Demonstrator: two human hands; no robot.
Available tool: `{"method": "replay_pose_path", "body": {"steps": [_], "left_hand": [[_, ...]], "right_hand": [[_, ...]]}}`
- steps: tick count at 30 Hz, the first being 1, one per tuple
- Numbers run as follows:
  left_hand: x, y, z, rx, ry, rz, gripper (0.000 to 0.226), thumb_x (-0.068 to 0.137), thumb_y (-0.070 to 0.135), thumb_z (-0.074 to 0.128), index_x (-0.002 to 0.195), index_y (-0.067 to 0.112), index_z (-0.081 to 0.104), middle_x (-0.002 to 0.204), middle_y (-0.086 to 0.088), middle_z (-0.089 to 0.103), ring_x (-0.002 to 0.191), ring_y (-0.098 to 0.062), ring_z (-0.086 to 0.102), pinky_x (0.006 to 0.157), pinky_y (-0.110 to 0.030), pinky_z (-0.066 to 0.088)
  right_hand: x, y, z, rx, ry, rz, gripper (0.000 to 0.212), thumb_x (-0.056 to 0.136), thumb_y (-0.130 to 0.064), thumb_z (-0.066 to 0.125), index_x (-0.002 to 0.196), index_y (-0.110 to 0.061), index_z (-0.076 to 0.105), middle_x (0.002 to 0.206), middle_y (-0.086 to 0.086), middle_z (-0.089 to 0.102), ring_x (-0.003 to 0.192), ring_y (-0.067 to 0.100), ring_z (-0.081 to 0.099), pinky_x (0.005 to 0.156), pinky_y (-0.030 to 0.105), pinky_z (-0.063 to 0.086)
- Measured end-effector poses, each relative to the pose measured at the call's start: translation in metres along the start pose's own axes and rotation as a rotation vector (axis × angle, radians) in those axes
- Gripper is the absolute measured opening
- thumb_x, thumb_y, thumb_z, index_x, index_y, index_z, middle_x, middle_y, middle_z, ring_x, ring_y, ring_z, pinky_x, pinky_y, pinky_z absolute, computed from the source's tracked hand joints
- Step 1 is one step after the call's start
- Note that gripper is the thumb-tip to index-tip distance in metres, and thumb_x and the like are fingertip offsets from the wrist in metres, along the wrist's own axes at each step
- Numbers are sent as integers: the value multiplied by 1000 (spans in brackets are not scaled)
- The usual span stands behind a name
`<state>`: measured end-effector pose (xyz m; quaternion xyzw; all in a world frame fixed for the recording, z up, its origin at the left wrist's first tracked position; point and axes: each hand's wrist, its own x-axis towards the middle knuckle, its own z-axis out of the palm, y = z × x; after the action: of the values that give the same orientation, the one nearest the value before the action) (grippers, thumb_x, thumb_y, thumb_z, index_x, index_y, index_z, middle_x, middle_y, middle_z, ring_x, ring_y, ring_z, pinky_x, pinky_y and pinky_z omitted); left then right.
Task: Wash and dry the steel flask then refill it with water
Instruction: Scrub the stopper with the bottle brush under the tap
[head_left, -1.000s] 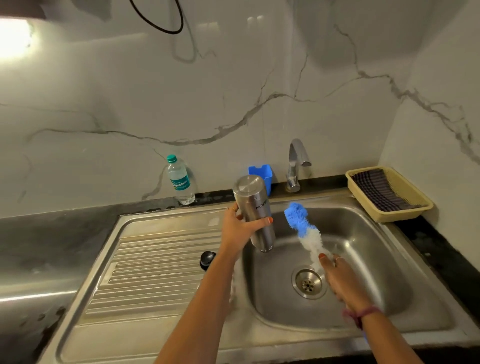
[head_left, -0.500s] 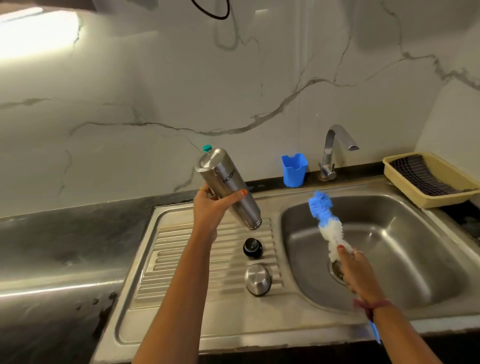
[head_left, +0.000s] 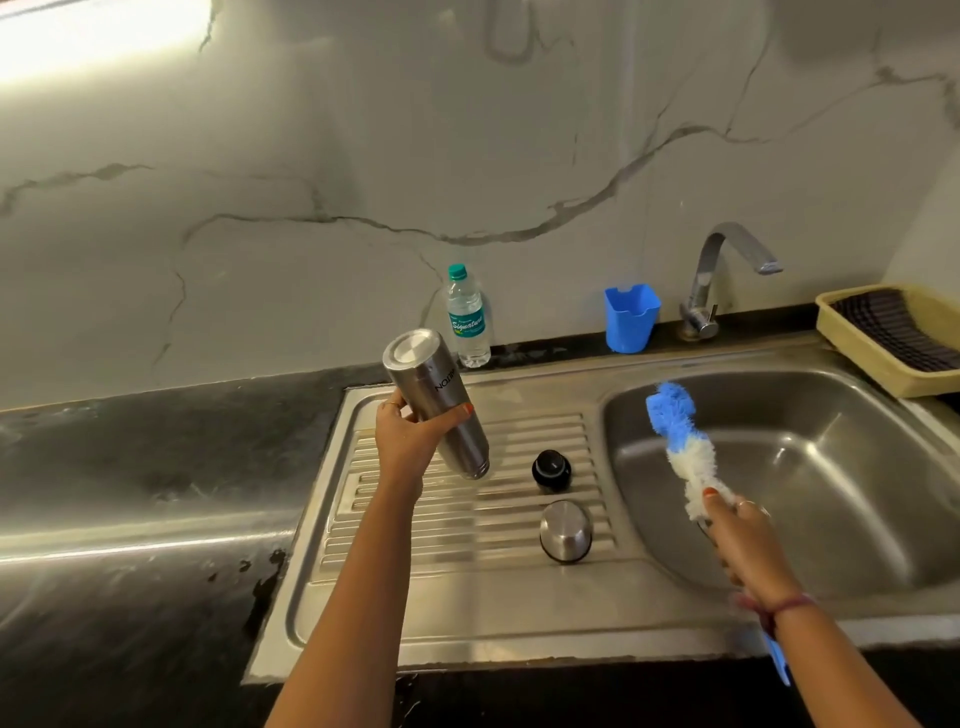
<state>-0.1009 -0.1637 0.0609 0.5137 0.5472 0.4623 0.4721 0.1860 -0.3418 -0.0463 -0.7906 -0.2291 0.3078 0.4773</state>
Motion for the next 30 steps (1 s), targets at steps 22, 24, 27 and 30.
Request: {"method": "replay_pose_path", "body": {"steps": [22,24,27,30], "left_hand": [[23,-33,19,193,66,19,82,62,24,94,132,12,52,131,-6,49,118,-23,54,101,-39,50],[25,-34,19,185,71,19,82,62,25,94,131,13,51,130,-6,49,117,-23,54,100,-38,49],[26,-39,19,179,63,12,84,62,25,94,132,15,49,130,-4,49,116,-20,53,99,-35,49],[28,-44,19,173,59,12,84,61,26,94,130,18,47,132,-5,51,117,-20,54,97,-33,49]], "right_hand": [[2,1,4,9,-30,49,33,99,-37,42,109,-8,57,57,4,41,39,12,32,33,17,25],[2,1,4,13,-31,52,33,99,-37,43,110,-9,57,57,4,40,39,12,32,33,17,25],[2,1,5,7,-25,48,33,99,-36,43,110,-9,57,56,4,40,40,12,32,33,17,26],[2,2,6,-2,-15,49,33,99,-36,43,109,-8,58,56,3,40,40,12,32,31,18,26]]}}
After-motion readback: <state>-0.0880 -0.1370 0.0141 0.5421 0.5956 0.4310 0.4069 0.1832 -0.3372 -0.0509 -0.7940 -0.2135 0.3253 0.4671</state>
